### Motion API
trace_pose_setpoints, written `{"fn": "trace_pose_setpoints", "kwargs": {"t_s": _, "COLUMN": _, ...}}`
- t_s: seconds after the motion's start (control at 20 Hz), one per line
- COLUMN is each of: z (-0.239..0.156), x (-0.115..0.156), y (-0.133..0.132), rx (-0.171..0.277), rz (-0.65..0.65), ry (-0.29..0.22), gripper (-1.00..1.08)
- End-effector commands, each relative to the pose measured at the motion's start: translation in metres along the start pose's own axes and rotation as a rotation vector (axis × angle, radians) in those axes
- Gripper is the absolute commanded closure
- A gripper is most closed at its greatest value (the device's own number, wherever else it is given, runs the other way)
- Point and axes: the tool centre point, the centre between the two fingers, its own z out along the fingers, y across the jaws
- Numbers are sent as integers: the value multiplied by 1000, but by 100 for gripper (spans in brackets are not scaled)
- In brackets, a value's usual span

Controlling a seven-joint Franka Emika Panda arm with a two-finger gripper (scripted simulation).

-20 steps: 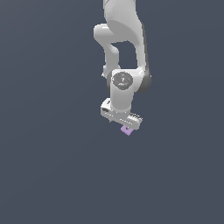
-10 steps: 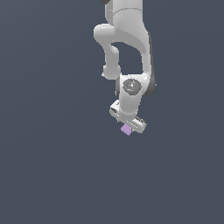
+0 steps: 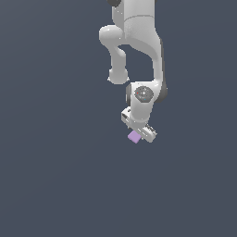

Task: Pick up the object and move it to a goal position.

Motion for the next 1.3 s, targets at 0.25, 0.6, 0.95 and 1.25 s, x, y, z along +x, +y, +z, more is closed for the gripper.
{"fn": "trace_pose_setpoints", "kwargs": {"t_s": 0.25, "z": 3, "x": -3, "y": -1, "rx": 0, "rz": 16, "ry": 0, "gripper": -100}}
{"fn": "trace_pose_setpoints", "kwargs": {"t_s": 0.6, "z": 24, "x": -3, "y": 0, "rx": 0, "rz": 19, "ry": 0, "gripper": -100}}
{"fn": "trace_pose_setpoints", "kwargs": {"t_s": 0.95, "z": 33, "x": -4, "y": 0, "rx": 0, "rz": 20, "ry": 0, "gripper": 108}}
{"fn": "trace_pose_setpoints", "kwargs": {"t_s": 1.25, "z": 33, "x": -4, "y": 0, "rx": 0, "rz": 20, "ry": 0, "gripper": 108}}
